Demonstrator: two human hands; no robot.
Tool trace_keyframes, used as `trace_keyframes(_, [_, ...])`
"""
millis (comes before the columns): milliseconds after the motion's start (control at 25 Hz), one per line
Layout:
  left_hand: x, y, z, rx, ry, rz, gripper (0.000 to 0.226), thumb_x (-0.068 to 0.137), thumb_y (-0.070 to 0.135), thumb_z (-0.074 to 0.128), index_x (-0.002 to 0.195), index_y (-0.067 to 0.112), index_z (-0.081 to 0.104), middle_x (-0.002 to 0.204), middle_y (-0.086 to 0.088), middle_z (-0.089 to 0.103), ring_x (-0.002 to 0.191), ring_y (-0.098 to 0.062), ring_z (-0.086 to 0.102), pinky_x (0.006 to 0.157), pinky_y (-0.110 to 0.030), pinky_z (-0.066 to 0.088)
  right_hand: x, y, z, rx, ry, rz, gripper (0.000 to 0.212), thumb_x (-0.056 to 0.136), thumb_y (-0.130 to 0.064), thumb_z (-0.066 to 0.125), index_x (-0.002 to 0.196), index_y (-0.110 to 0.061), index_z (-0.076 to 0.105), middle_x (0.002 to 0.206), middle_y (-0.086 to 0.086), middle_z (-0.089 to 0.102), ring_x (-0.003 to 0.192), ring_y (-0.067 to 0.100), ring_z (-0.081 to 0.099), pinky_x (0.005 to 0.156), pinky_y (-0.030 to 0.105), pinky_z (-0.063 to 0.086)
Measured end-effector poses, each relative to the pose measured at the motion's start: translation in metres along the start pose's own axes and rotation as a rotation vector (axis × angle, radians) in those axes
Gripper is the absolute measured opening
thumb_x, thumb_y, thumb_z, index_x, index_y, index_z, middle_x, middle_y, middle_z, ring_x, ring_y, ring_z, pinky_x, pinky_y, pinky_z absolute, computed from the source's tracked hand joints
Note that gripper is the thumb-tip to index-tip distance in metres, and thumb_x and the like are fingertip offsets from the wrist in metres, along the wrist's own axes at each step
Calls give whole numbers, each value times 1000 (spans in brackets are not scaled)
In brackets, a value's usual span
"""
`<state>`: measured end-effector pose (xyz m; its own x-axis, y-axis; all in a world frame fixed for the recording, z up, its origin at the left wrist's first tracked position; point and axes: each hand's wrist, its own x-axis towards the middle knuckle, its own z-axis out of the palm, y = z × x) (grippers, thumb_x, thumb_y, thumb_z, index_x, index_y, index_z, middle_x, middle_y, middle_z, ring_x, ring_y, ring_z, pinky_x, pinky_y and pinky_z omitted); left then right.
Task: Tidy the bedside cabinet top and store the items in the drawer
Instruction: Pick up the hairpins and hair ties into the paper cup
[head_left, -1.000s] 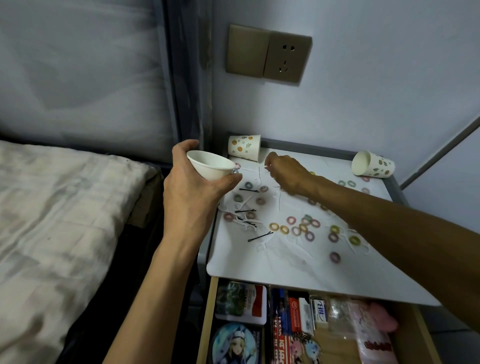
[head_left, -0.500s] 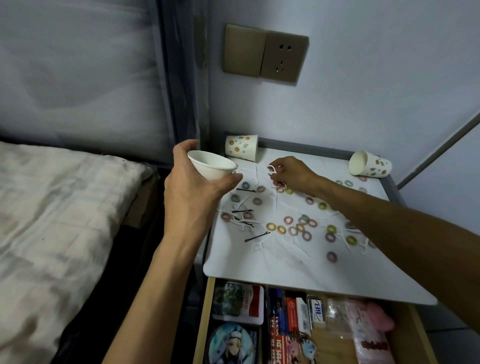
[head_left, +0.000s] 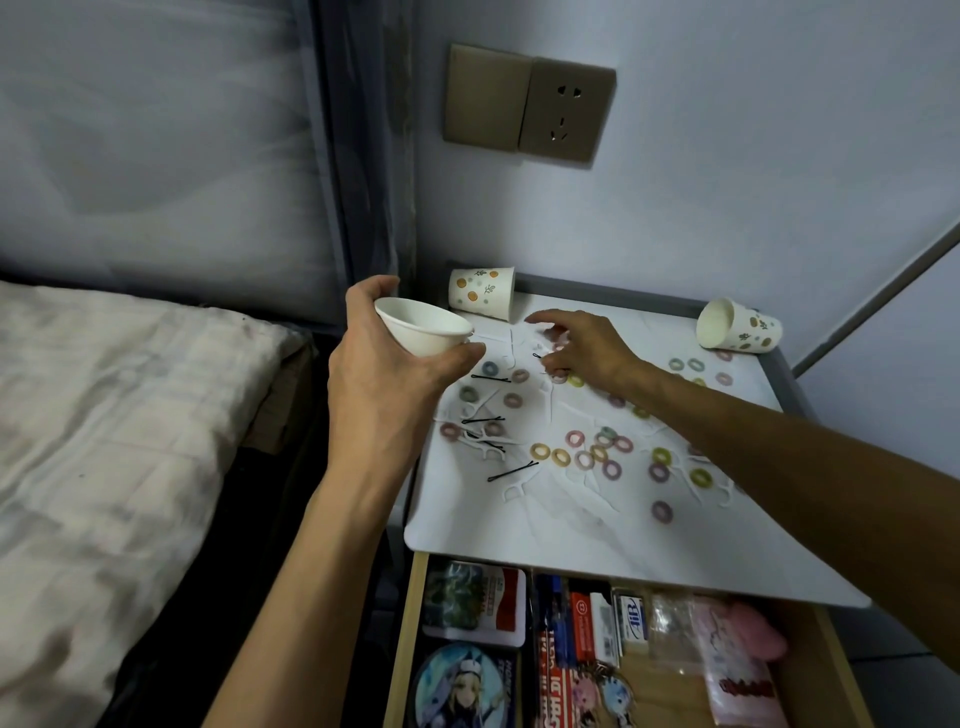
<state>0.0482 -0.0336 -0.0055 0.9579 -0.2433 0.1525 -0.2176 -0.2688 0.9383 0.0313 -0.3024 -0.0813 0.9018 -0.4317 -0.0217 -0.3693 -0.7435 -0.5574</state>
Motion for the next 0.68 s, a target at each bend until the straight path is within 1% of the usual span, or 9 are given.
trace_keyframes(80, [0, 0, 0, -4, -2, -1, 83, 62, 39, 88, 133, 29, 45, 110, 8, 58, 103, -15, 58, 91, -40, 52, -3, -4, -1, 29, 9, -11, 36, 75, 5, 75, 101, -19, 69, 98, 11, 59, 71, 16, 55, 48, 3, 38])
trace_keyframes(160, [0, 0, 0, -4, -1, -1, 82, 62, 39, 88, 132, 29, 45, 110, 7, 59, 104, -16, 59, 91, -42, 52, -5, -6, 0, 33, 10, -1, 23, 75, 3, 76, 88, -17, 71, 93, 9, 61, 72, 16, 58, 48, 3, 38])
trace_keyframes(240, [0, 0, 1, -6, 3, -3, 82, 62, 39, 87, 132, 29, 45, 110, 7, 59, 104, -16, 59, 91, -42, 53, -5, -6, 2, 4, 3, 11, 17, 76, -4, 79, 90, -13, 76, 89, 7, 64, 80, 14, 60, 53, 0, 37])
trace_keyframes(280, [0, 0, 1, -7, 4, -5, 82, 62, 38, 87, 132, 29, 45, 110, 7, 59, 103, -16, 59, 90, -40, 53, -5, -6, 2, -9, 1, 19, 18, 76, -6, 79, 93, -10, 77, 88, 5, 65, 83, 14, 62, 54, 0, 37])
trace_keyframes(360, [0, 0, 1, -5, 5, -4, 81, 63, 38, 87, 132, 29, 46, 110, 7, 60, 103, -15, 59, 89, -36, 52, -5, -7, 3, 15, -8, 43, 19, 77, -3, 78, 96, -5, 76, 83, 5, 67, 89, 18, 67, 55, -3, 37])
trace_keyframes(440, [0, -1, 0, -1, 5, 0, 82, 63, 38, 88, 133, 28, 46, 110, 7, 59, 104, -15, 59, 89, -36, 52, -3, -5, 4, 16, -20, 67, 14, 79, 0, 74, 93, -2, 76, 82, 9, 70, 93, 19, 67, 53, -4, 35])
trace_keyframes(560, [1, -1, 0, 1, 10, 2, 82, 63, 38, 88, 132, 27, 46, 111, 6, 60, 103, -15, 59, 90, -37, 52, -1, -4, 7, -43, -22, 71, 9, 86, -6, 68, 91, -3, 75, 93, 9, 72, 83, 12, 62, 50, -3, 32])
trace_keyframes(640, [1, -1, 0, 1, 9, 2, 82, 63, 38, 88, 133, 27, 46, 112, 6, 60, 102, -13, 59, 88, -34, 52, 1, -3, 9, -65, -20, 45, 12, 89, -11, 67, 93, -1, 74, 95, 6, 70, 78, 7, 57, 54, -3, 32])
trace_keyframes(680, [1, -1, 0, 1, 8, 2, 82, 63, 38, 87, 133, 27, 46, 112, 7, 60, 101, -13, 59, 87, -33, 52, 2, -4, 10, -72, -16, 35, 14, 88, -12, 68, 94, -1, 74, 98, 5, 67, 80, 7, 57, 58, -2, 33])
